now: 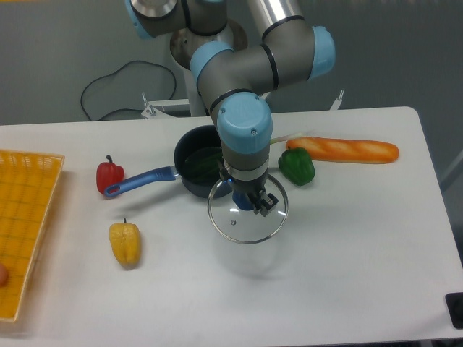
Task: Close the pot lid
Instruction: 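Hold the glass lid by its knob and lift it slightly, then carry the glass lid over the dark blue pot and tilt it down, then lower the glass lid onto the pot rim and level it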
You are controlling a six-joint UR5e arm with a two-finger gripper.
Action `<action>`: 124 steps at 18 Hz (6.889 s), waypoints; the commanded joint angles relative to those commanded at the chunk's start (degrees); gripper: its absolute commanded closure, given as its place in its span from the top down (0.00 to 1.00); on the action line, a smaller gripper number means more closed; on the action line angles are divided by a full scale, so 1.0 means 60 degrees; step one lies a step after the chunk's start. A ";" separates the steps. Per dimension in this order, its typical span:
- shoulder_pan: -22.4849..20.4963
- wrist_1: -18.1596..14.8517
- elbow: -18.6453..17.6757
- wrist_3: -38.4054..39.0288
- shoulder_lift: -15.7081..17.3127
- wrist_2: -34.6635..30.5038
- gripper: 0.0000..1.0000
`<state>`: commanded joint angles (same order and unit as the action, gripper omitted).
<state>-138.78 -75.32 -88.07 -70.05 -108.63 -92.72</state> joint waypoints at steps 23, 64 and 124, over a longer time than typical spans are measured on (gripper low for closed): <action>0.0526 -0.1683 -0.0087 -0.0308 0.0731 -0.2167 0.38; 0.2153 -0.1568 -0.2724 0.0732 0.1641 -0.2637 0.39; 0.2432 -0.1099 -0.2944 0.1216 0.1274 -0.2710 0.45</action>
<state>-124.19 -81.91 -105.73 -62.75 -100.99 -108.98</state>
